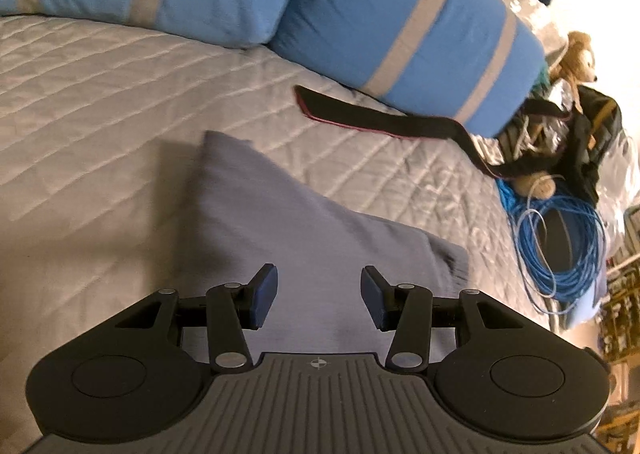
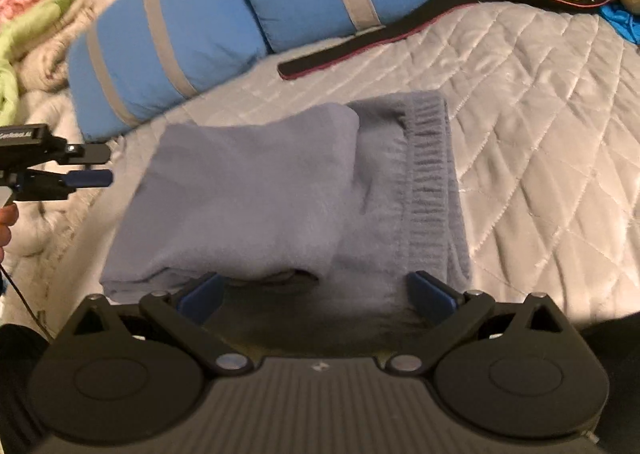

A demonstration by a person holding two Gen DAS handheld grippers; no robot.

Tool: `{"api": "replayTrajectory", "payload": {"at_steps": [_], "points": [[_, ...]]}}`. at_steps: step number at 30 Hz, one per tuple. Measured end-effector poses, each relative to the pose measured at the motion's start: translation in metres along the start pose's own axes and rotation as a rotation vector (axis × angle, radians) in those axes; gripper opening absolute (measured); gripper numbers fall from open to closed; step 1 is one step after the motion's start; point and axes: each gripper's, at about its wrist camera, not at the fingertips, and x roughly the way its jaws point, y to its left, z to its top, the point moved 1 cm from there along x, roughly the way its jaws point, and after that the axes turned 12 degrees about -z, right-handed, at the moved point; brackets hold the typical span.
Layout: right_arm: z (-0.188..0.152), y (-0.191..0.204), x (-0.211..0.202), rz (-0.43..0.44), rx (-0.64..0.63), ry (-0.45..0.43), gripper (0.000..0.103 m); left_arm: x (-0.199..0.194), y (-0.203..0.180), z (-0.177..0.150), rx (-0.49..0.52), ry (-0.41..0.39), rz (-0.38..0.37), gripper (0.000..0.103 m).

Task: Fold clothes
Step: 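Move both tools to the folded end of the pants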

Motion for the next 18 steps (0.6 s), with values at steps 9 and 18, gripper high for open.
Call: {"api": "replayTrajectory", "payload": {"at_steps": [9,18], "points": [[0.03,-0.035,-0.009,0.016,0.171,-0.024,0.103,-0.001,0.051,-0.01,-0.067,-0.08,-0.073,0.044],[0.061,-0.066,0.01,-0.006,0.271,0.095,0.098,-0.007,0.078,-0.014,-0.126,-0.183,-0.144,0.044]]}}
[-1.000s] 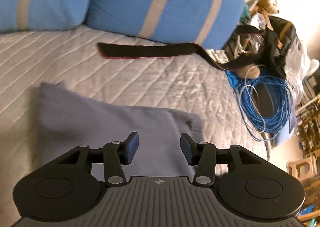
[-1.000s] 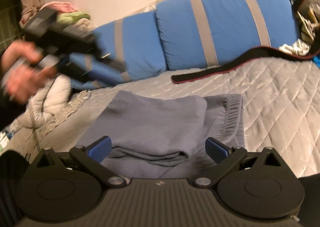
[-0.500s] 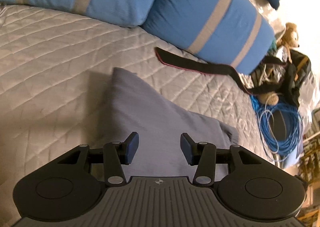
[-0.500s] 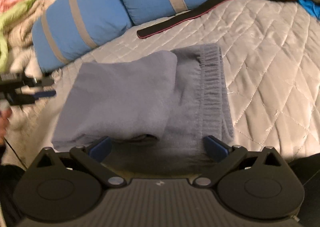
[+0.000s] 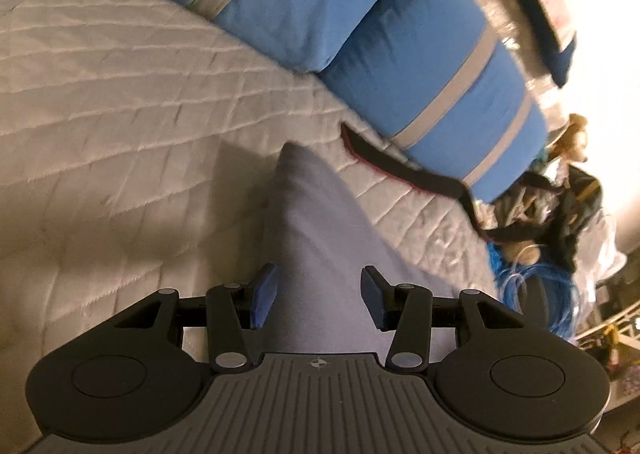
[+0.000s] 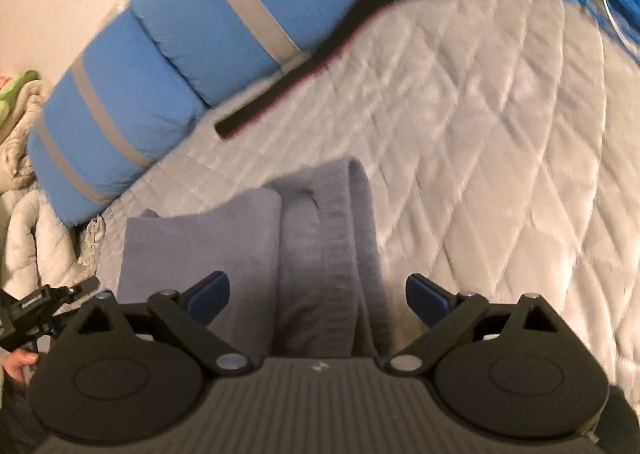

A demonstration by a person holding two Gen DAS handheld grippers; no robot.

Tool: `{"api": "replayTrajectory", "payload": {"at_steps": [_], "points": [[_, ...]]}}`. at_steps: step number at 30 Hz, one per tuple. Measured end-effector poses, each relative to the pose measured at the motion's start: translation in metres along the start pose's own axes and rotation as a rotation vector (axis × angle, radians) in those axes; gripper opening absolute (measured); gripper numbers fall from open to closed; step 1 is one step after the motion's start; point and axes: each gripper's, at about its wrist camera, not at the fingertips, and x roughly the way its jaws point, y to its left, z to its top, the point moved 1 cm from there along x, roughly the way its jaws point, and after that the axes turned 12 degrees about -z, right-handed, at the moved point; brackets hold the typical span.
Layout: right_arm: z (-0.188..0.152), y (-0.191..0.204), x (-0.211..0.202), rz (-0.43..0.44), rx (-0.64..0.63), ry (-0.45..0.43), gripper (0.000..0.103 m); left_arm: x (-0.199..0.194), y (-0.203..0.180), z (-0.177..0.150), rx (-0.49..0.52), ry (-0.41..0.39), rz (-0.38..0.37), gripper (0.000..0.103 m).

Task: Fold clothes
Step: 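Move both tools to the folded end of the pants, then close the right tool on the waistband end while the left tool grasps the pants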

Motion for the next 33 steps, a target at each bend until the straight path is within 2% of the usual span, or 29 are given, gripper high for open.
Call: {"api": "replayTrajectory", "payload": {"at_steps": [3,5,7,9,12,17,18,20,24,28,30,33], "points": [[-0.006,-0.009,0.003,0.034,0.063,0.09,0.099,-0.002,-0.003,0.002,-0.008,-0.011,-0.008,0.044],[-0.012,-0.013,0.003,0.082,0.094,0.133,0.098,-0.001,-0.008,0.003,0.0,-0.011,-0.017,0.044],[-0.013,-0.013,0.004,0.095,0.101,0.151,0.098,0.0,-0.014,0.003,0.017,-0.008,-0.03,0.044],[-0.013,-0.011,0.005,0.098,0.101,0.161,0.099,0.001,-0.023,0.001,0.046,-0.001,-0.049,0.044],[-0.008,-0.013,0.012,0.118,0.128,0.201,0.097,0.002,-0.044,-0.005,0.157,0.02,-0.104,0.044],[-0.003,-0.022,0.008,0.162,0.161,0.242,0.084,0.014,-0.098,-0.045,0.401,0.071,-0.11,0.045],[-0.002,-0.024,0.008,0.172,0.168,0.252,0.078,0.019,-0.114,-0.058,0.472,0.088,-0.103,0.045],[-0.002,-0.029,0.009,0.188,0.184,0.281,0.074,0.035,-0.15,-0.092,0.651,0.132,-0.08,0.045],[-0.002,-0.039,0.002,0.229,0.223,0.262,0.076,0.075,-0.206,-0.166,1.005,0.178,-0.024,0.045],[-0.001,-0.049,-0.006,0.259,0.265,0.223,0.078,0.124,-0.23,-0.225,1.311,0.233,0.062,0.045],[0.0,-0.055,-0.009,0.281,0.284,0.21,0.083,0.144,-0.233,-0.246,1.421,0.256,0.089,0.045],[0.001,-0.063,-0.013,0.312,0.311,0.195,0.085,0.169,-0.231,-0.263,1.504,0.332,0.116,0.045]]}}
